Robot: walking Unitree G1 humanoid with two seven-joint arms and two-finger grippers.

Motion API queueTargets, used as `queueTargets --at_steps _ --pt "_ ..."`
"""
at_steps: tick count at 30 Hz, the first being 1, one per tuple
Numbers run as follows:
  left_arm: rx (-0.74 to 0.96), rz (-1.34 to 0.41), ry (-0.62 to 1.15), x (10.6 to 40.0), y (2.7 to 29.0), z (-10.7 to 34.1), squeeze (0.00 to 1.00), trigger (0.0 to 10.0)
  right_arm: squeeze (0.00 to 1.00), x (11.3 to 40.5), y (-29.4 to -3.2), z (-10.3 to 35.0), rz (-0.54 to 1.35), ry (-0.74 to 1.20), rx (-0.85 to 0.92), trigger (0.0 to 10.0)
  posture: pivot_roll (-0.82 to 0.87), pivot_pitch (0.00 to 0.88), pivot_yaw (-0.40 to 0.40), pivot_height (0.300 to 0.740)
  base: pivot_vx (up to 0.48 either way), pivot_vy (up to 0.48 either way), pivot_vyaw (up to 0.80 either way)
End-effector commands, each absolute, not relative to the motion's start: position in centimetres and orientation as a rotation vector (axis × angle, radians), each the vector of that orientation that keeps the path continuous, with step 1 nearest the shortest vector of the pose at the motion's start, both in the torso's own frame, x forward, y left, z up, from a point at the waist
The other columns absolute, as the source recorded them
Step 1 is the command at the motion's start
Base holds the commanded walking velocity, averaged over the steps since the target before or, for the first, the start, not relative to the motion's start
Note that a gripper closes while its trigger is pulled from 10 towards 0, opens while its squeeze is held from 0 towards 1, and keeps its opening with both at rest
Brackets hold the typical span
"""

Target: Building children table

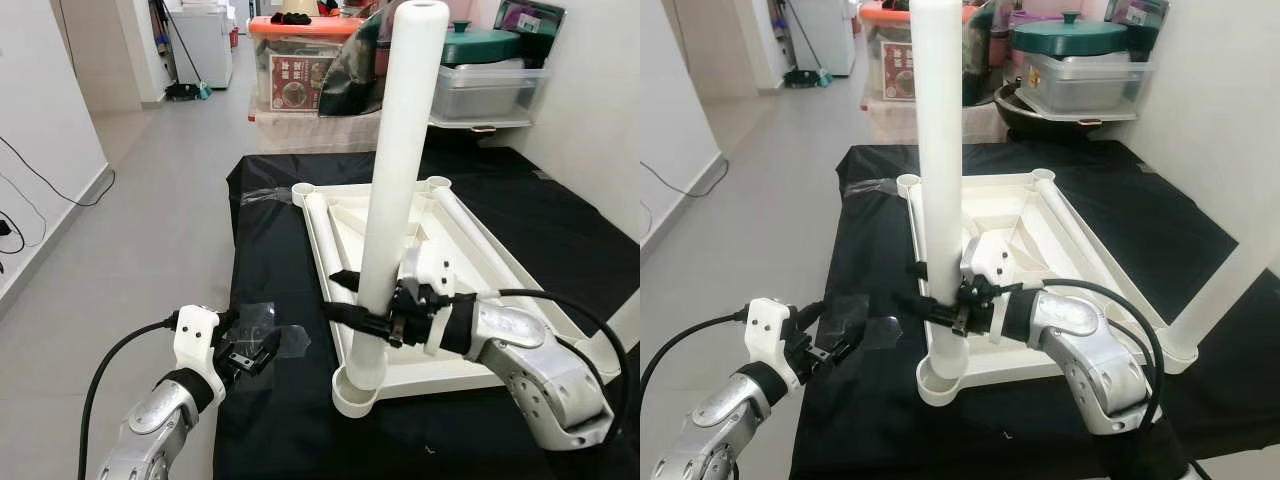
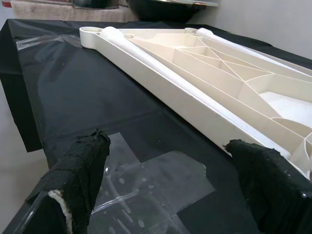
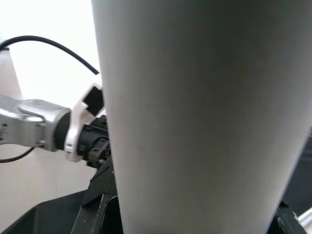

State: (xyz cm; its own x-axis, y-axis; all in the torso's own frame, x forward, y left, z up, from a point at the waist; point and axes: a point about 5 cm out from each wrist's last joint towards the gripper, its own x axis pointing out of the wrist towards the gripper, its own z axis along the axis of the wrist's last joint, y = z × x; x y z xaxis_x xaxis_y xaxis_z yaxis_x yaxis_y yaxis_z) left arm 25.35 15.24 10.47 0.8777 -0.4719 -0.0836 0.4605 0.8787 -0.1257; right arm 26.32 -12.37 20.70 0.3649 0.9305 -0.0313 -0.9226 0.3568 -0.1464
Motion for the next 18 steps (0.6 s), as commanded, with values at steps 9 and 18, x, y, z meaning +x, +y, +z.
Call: queueTargets --at_steps 9,18 --pt "-0.073 -0.481 0.138 25.5 15.7 10.1 0.00 10.0 0.00 25.8 -11.7 19.7 1.227 -0.013 -0.129 0.0 0.00 0.000 -0.050 0.740 0.000 0.000 0.00" --pt "-0.078 -0.471 0.139 25.4 15.7 10.0 0.00 10.0 0.00 25.5 -11.1 19.4 1.270 0.008 -0.134 0.0 0.01 0.000 -0.063 0.740 0.000 0.000 0.00"
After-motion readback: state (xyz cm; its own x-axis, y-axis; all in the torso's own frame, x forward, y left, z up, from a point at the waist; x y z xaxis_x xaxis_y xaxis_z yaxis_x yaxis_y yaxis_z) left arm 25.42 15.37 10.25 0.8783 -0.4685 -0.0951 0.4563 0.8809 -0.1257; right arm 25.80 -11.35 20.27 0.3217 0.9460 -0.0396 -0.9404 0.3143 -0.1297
